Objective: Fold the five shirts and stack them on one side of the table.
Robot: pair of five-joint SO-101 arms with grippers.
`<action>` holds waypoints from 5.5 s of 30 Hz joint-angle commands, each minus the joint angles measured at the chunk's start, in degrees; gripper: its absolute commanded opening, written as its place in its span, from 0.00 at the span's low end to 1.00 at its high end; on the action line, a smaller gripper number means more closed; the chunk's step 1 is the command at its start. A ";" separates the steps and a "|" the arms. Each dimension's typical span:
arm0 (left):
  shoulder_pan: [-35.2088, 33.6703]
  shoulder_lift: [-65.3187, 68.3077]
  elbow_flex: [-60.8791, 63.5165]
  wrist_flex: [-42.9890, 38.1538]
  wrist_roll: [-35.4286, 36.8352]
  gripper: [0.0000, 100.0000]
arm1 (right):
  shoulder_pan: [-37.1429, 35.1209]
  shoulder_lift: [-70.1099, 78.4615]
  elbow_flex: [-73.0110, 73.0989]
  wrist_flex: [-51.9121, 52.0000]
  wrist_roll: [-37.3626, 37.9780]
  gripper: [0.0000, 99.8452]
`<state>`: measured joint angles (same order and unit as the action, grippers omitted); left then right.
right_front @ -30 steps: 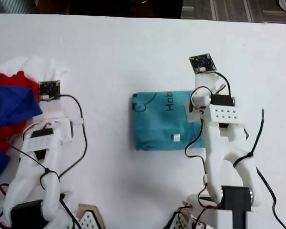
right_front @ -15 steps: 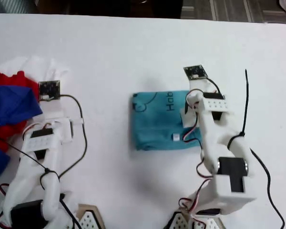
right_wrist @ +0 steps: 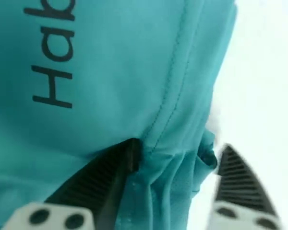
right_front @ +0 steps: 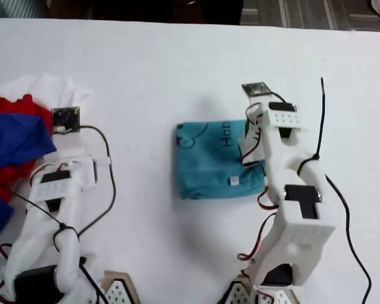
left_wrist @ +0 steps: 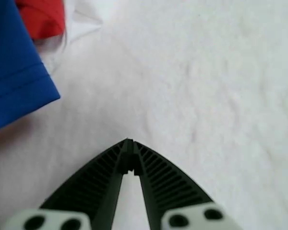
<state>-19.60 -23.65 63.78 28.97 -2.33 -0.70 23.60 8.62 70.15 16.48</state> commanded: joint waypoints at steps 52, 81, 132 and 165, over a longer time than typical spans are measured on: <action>0.70 0.00 -0.84 -1.05 0.18 0.03 | 18.59 23.16 -61.45 22.02 15.38 0.03; 0.70 0.09 -0.84 -1.05 0.18 0.03 | -5.76 -26.59 9.05 3.47 8.00 0.20; 0.70 0.09 -0.84 -1.05 0.18 0.03 | -16.57 -28.79 12.75 -2.33 4.57 0.02; 0.70 0.09 -0.84 -1.05 0.18 0.03 | -25.10 -28.79 20.57 -7.34 4.48 0.08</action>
<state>-19.34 -23.65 63.78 28.97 -2.33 -25.32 -2.15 29.27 63.74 21.49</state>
